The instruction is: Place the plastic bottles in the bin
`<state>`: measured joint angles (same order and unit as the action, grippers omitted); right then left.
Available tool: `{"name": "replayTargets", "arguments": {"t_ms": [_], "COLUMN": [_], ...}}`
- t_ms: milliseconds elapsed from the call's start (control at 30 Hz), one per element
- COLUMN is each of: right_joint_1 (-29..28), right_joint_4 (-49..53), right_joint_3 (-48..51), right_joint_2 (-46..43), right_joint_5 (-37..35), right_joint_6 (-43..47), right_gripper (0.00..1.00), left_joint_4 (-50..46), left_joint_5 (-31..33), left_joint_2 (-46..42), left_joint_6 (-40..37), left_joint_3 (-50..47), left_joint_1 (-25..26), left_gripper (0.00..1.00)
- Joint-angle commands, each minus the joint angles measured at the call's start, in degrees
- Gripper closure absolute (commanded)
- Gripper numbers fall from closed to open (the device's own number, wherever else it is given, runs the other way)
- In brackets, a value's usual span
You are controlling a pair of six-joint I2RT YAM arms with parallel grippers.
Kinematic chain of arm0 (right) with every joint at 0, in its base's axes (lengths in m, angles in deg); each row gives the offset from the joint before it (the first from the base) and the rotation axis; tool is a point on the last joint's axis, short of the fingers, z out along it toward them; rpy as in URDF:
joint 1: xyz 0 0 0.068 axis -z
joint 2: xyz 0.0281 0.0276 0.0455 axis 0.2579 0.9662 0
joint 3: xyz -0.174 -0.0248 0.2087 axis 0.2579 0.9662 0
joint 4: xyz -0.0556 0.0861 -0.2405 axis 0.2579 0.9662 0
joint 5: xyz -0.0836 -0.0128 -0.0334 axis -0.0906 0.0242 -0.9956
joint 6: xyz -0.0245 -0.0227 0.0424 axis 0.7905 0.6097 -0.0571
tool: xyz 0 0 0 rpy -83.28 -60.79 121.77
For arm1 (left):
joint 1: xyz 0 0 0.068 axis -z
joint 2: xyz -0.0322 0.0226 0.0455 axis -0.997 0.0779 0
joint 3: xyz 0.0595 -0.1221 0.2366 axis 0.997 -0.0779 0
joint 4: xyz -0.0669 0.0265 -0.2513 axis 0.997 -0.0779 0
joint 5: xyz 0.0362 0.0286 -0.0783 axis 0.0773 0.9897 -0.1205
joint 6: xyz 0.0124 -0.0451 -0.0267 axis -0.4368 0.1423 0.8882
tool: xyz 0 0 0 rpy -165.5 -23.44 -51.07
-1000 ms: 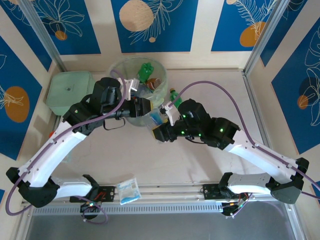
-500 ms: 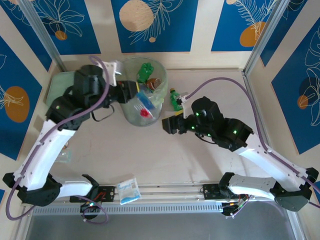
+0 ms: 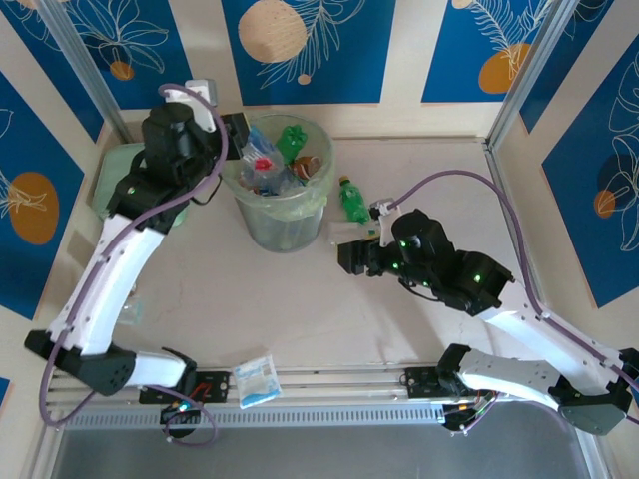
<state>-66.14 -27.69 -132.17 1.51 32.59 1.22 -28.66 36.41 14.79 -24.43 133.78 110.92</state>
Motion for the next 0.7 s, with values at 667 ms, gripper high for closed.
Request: {"name": "replayTargets", "arguments": {"t_ms": [667], "right_joint_1": [5.92], "right_joint_4": [-3.82], "right_joint_3": [7.56], "right_joint_2": [-4.01], "right_joint_5": [5.95], "right_joint_6": [-2.95], "right_gripper": [0.28], "left_joint_4": [11.40], "left_joint_5": [-0.30], "left_joint_2": [20.06], "left_joint_6": [-4.47], "left_joint_3": [4.68], "left_joint_1": [-5.96], "left_gripper": [1.00]}}
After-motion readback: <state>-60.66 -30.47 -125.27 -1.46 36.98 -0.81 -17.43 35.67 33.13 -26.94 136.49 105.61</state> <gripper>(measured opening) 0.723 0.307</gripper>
